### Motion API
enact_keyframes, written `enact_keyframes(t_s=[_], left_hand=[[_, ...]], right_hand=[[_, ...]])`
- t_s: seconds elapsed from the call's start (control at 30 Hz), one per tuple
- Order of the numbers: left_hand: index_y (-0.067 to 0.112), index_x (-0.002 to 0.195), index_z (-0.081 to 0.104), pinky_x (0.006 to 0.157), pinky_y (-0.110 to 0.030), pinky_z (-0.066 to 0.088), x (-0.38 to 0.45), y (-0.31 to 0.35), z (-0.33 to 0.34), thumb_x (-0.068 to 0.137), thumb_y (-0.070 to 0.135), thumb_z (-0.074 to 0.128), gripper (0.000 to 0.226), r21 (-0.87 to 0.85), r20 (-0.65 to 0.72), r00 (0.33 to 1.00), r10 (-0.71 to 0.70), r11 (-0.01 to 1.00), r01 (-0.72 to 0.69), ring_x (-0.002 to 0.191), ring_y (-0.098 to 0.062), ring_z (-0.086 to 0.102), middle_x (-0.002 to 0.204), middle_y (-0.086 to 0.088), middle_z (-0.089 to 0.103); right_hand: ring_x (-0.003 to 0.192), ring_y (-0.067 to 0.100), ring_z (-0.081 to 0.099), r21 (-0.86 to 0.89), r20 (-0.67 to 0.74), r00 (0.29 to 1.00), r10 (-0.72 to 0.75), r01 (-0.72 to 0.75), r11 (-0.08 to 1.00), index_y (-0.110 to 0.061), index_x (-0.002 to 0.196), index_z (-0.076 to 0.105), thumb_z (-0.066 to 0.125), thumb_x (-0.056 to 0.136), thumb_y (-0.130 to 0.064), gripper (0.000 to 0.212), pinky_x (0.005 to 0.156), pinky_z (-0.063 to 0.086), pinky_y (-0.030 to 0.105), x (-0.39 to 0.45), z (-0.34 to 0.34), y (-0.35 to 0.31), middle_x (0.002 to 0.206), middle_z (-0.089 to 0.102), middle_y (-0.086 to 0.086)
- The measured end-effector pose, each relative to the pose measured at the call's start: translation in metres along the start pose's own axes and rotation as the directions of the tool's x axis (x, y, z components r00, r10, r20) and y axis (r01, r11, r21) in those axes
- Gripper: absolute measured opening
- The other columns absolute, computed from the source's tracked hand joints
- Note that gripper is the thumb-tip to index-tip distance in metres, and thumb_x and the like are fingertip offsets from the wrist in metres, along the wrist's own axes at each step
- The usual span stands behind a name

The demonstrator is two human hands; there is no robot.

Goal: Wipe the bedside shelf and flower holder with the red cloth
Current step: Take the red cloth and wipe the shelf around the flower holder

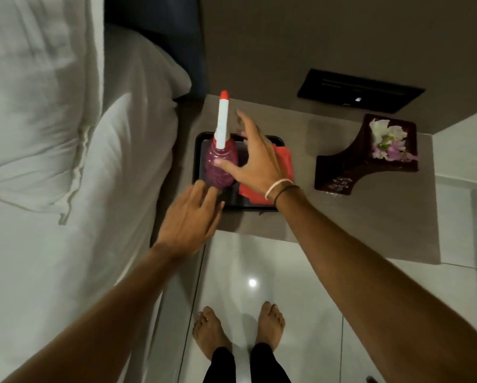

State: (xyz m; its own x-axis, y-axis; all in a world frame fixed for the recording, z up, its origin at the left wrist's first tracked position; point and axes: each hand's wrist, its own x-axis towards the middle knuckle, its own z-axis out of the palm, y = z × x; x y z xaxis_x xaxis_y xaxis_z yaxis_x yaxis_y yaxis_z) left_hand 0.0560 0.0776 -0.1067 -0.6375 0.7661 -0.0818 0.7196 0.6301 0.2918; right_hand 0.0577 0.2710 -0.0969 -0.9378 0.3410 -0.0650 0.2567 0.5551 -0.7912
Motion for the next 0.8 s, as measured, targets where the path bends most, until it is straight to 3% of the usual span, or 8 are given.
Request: enact_keyframes(t_s=[0.13, 0.23, 0.33, 0.43, 0.57, 0.63, 0.73, 0.8], left_hand=[[0.007, 0.130, 0.053, 0.089, -0.050, 0.052, 0.037, 0.040, 0.035, 0.099, 0.018, 0.051, 0.033, -0.307, 0.186, 0.980, -0.077, 0.943, 0.132, 0.106, -0.036, 0.056, 0.128, -0.016, 0.046], [0.006, 0.138, 0.043, 0.106, -0.050, 0.046, 0.071, 0.066, 0.057, 0.099, 0.018, 0.055, 0.043, -0.408, 0.258, 0.934, -0.248, 0.848, 0.338, 0.116, -0.039, 0.053, 0.137, -0.020, 0.041], [0.004, 0.141, 0.038, 0.110, -0.051, 0.042, 0.095, 0.083, 0.074, 0.099, 0.028, 0.059, 0.054, -0.403, 0.308, 0.867, -0.392, 0.772, 0.493, 0.124, -0.044, 0.048, 0.140, -0.027, 0.041], [0.003, 0.145, 0.033, 0.107, -0.055, 0.044, 0.110, 0.095, 0.087, 0.094, 0.034, 0.066, 0.068, -0.330, 0.240, 0.839, -0.488, 0.772, 0.543, 0.129, -0.046, 0.044, 0.140, -0.028, 0.042], [0.005, 0.145, 0.038, 0.107, -0.053, 0.046, 0.127, 0.099, 0.097, 0.087, 0.023, 0.076, 0.072, -0.429, 0.225, 0.749, -0.623, 0.627, 0.650, 0.127, -0.045, 0.052, 0.140, -0.025, 0.052], [0.004, 0.142, 0.048, 0.108, -0.047, 0.045, 0.128, 0.096, 0.097, 0.084, 0.022, 0.079, 0.068, -0.457, 0.230, 0.711, -0.664, 0.571, 0.682, 0.128, -0.042, 0.054, 0.140, -0.024, 0.056], [0.004, 0.127, 0.066, 0.098, -0.043, 0.054, 0.118, 0.094, 0.086, 0.079, 0.025, 0.084, 0.056, -0.556, 0.156, 0.745, -0.649, 0.566, 0.609, 0.113, -0.036, 0.065, 0.122, -0.018, 0.071], [0.001, 0.119, 0.069, 0.088, -0.042, 0.059, 0.105, 0.098, 0.074, 0.076, 0.016, 0.086, 0.048, -0.735, 0.173, 0.784, -0.596, 0.452, 0.506, 0.101, -0.031, 0.071, 0.112, -0.017, 0.074]], right_hand=[[0.125, 0.011, 0.057, 0.169, -0.234, 0.954, 0.190, -0.153, 0.974, -0.024, 0.151, 0.034, 0.076, 0.084, -0.012, 0.080, 0.105, 0.049, 0.026, -0.065, -0.018, 0.049, 0.145, 0.054, 0.004], [0.107, 0.006, 0.065, 0.274, -0.389, 0.856, 0.340, -0.244, 0.930, -0.017, 0.140, 0.048, 0.070, 0.087, -0.001, 0.059, 0.093, 0.056, 0.018, -0.114, -0.025, 0.081, 0.124, 0.065, 0.002], [0.096, -0.003, 0.065, 0.325, -0.427, 0.795, 0.430, -0.309, 0.894, -0.013, 0.132, 0.054, 0.068, 0.086, 0.007, 0.052, 0.085, 0.053, 0.009, -0.150, -0.031, 0.103, 0.112, 0.066, -0.001], [0.096, 0.001, 0.067, 0.364, -0.401, 0.760, 0.511, -0.380, 0.850, -0.015, 0.129, 0.056, 0.069, 0.088, 0.003, 0.046, 0.082, 0.055, 0.011, -0.169, -0.036, 0.119, 0.111, 0.069, -0.002], [0.096, 0.013, 0.070, 0.399, -0.373, 0.762, 0.530, -0.384, 0.832, -0.012, 0.123, 0.059, 0.069, 0.088, 0.004, 0.040, 0.080, 0.055, 0.015, -0.170, -0.043, 0.134, 0.103, 0.074, 0.001], [0.095, 0.017, 0.072, 0.480, -0.333, 0.759, 0.559, -0.374, 0.793, -0.009, 0.117, 0.063, 0.069, 0.087, 0.006, 0.034, 0.085, 0.059, 0.027, -0.164, -0.047, 0.135, 0.099, 0.076, 0.006], [0.102, 0.029, 0.072, 0.717, -0.169, 0.714, 0.679, -0.384, 0.582, -0.004, 0.114, 0.067, 0.071, 0.087, 0.003, 0.028, 0.086, 0.060, 0.038, -0.153, -0.053, 0.136, 0.101, 0.075, 0.010], [0.113, 0.028, 0.068, 0.847, 0.007, 0.682, 0.731, -0.393, 0.359, -0.006, 0.123, 0.065, 0.075, 0.087, -0.012, 0.038, 0.086, 0.059, 0.033, -0.144, -0.055, 0.134, 0.112, 0.073, 0.006]])
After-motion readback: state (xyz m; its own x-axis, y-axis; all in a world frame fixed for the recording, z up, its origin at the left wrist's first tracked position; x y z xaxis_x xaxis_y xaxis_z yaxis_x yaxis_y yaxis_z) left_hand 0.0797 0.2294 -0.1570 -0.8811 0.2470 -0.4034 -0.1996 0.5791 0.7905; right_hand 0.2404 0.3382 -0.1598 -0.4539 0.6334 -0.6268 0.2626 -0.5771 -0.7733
